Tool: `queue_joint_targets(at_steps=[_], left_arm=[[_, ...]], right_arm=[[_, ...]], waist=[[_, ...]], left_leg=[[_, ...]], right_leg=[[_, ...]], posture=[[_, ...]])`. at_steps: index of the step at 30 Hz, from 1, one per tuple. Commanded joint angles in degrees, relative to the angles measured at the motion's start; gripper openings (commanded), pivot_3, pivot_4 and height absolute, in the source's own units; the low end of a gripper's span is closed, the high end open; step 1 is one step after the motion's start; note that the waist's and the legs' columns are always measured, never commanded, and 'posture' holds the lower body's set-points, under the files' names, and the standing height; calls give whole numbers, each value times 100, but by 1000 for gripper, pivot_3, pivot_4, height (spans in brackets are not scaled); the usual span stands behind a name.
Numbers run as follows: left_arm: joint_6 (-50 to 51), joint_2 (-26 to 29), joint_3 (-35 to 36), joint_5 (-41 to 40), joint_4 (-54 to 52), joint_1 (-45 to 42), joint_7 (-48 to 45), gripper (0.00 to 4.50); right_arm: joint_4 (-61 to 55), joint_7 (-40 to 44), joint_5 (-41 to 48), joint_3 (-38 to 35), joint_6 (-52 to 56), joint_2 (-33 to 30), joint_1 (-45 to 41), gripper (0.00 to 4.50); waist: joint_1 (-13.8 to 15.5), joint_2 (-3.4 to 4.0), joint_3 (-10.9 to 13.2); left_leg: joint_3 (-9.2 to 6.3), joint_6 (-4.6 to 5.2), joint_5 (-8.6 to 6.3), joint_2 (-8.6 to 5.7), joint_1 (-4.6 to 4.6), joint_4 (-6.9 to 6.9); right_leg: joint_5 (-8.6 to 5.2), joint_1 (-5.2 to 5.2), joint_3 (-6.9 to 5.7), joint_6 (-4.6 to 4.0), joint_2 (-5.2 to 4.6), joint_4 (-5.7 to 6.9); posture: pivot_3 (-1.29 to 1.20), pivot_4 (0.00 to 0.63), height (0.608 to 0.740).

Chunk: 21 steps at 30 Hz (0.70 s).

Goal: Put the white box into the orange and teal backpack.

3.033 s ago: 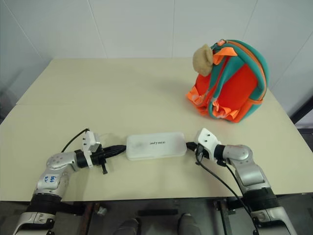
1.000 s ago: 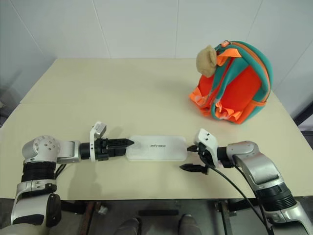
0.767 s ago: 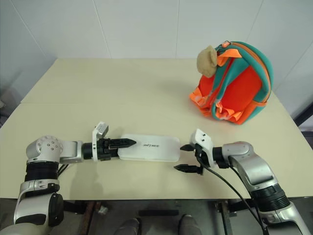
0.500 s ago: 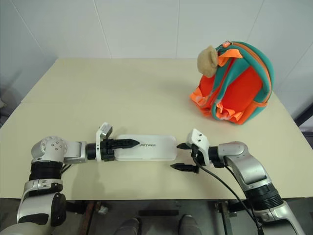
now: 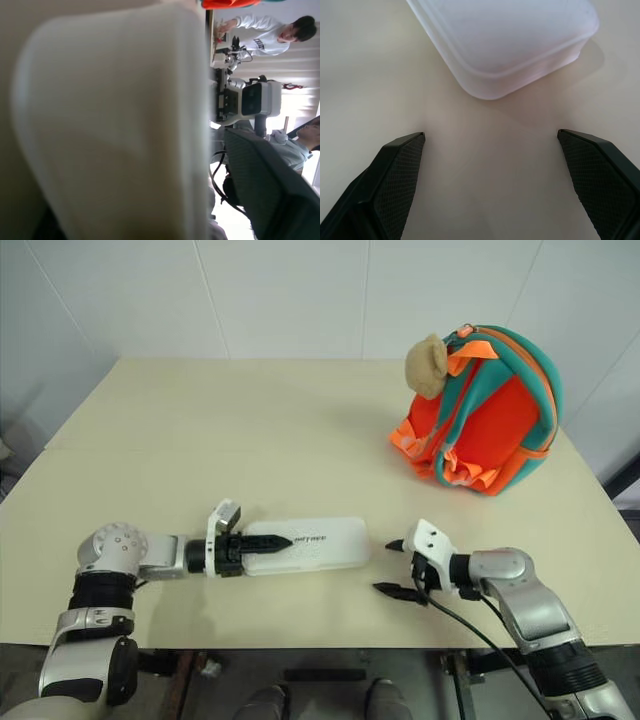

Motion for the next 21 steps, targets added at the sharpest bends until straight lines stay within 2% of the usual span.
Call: queue_joint_targets(at_steps=[1, 4, 9, 11, 17, 21], left_arm=[[157, -93, -79, -253, -9, 160, 157, 2118], [157, -138, 13, -383, -43, 180, 276, 1444], [-163, -244, 288, -161, -538, 303, 328, 1443], [-691, -223, 270, -42, -765, 398, 153, 1443], [-1728, -195, 207, 205, -1181, 682, -353, 1443], [-1991, -260, 180, 248, -1369, 884, -492, 1443]], right_arm=[[-81, -133, -36, -153, -32, -57, 94, 4500], [-100, -265, -16, -243, -63, -7, 153, 4500], [-185, -784, 116, -737, 39, 64, 262, 4500], [-97, -1058, 142, -1052, 115, 49, 169, 4500], [530, -1878, 130, -1846, 396, -37, -600, 4500], [1183, -2274, 78, -1892, 446, 121, -1379, 4500]], waist=[[4, 0, 0], [21, -1, 0], [35, -1, 0], [36, -1, 0], [-20, -1, 0], [-81, -1, 0]], left_leg=[[0, 0, 0, 0, 0, 0], [-1, 0, 0, 0, 1, 4], [0, -1, 2, 0, -1, 5], [1, -1, 2, 0, -1, 5], [7, 0, 8, 2, -2, 4], [7, 3, 12, 2, -4, 3]], right_leg=[[0, 0, 0, 0, 0, 0], [0, 4, 0, 0, 0, -1], [0, 4, 0, -2, 0, -6], [0, 4, 0, -3, 0, -8], [-11, 2, 2, -52, 1, -17], [-9, 3, 2, -56, 0, -21]], posture=[[0, 150, 740], [0, 150, 740], [0, 150, 740], [0, 150, 740], [0, 150, 740], [0, 150, 740]])
